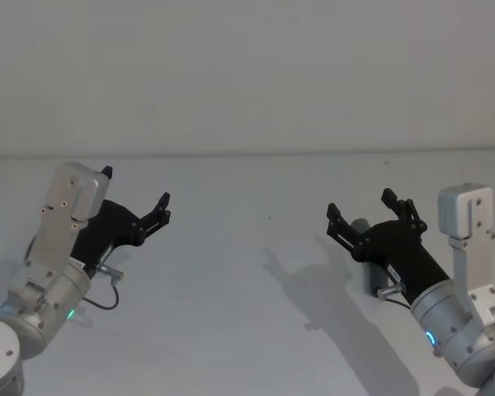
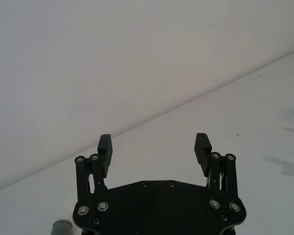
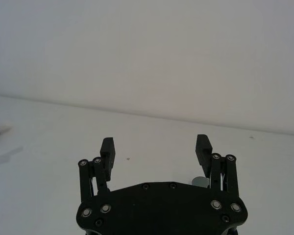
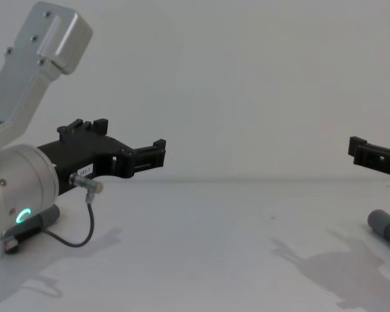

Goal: Use both hands to pick up one end of the pipe from the table, align the ends, and insert them.

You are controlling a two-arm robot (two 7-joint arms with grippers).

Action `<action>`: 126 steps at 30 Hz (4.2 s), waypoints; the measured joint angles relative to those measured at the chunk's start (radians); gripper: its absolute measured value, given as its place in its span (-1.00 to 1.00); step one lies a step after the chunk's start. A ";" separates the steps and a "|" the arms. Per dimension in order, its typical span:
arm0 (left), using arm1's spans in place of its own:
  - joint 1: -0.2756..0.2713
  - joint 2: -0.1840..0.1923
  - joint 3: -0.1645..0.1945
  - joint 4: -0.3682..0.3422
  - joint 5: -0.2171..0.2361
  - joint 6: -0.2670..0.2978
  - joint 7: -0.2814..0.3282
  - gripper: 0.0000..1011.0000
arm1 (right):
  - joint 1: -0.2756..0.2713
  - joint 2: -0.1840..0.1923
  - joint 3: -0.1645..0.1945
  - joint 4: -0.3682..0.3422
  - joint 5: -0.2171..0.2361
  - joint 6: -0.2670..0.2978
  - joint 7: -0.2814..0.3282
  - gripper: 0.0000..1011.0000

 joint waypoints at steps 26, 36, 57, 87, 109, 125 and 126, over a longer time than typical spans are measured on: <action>0.000 0.000 0.000 0.000 0.000 0.000 0.000 0.98 | 0.000 0.000 0.000 0.000 0.000 0.000 0.000 0.98; 0.000 0.000 0.000 0.000 0.000 0.000 0.000 0.98 | 0.000 0.000 0.000 0.000 0.000 0.000 0.000 0.98; 0.000 0.000 0.000 0.000 0.000 0.000 0.000 0.98 | 0.000 0.000 0.000 0.000 0.000 0.000 0.000 0.98; 0.000 0.000 0.000 0.000 0.000 0.000 0.000 0.98 | 0.000 0.000 0.000 0.000 0.000 0.000 0.000 0.98; 0.000 0.000 0.000 0.000 0.000 0.000 0.000 0.98 | 0.000 0.000 0.000 0.000 0.000 0.000 0.000 0.98; -0.073 -0.033 0.000 0.048 0.000 0.055 -0.012 0.98 | 0.000 0.000 0.000 0.000 0.000 0.000 0.000 0.98; -0.080 -0.035 0.001 0.050 0.001 0.064 -0.014 0.98 | 0.000 0.000 0.000 0.000 0.000 0.000 0.000 0.98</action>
